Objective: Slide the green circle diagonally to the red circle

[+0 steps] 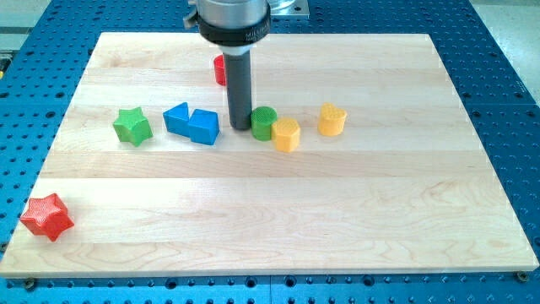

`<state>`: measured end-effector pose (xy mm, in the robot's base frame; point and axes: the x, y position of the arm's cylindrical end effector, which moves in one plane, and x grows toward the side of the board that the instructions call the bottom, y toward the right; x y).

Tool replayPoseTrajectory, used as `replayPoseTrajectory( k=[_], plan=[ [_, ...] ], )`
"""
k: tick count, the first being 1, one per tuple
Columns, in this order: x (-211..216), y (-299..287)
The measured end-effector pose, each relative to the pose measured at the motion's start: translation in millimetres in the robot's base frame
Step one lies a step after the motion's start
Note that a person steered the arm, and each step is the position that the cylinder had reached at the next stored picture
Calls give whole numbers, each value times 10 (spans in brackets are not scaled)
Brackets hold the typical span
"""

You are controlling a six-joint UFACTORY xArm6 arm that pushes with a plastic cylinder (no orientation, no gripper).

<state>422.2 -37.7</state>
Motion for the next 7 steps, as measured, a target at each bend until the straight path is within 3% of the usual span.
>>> replayPoseTrajectory(
  k=[1,2,5,6,7],
  plan=[
    [247,-40],
    [551,-499],
    [195,827],
    [175,712],
    [175,117]
  ],
)
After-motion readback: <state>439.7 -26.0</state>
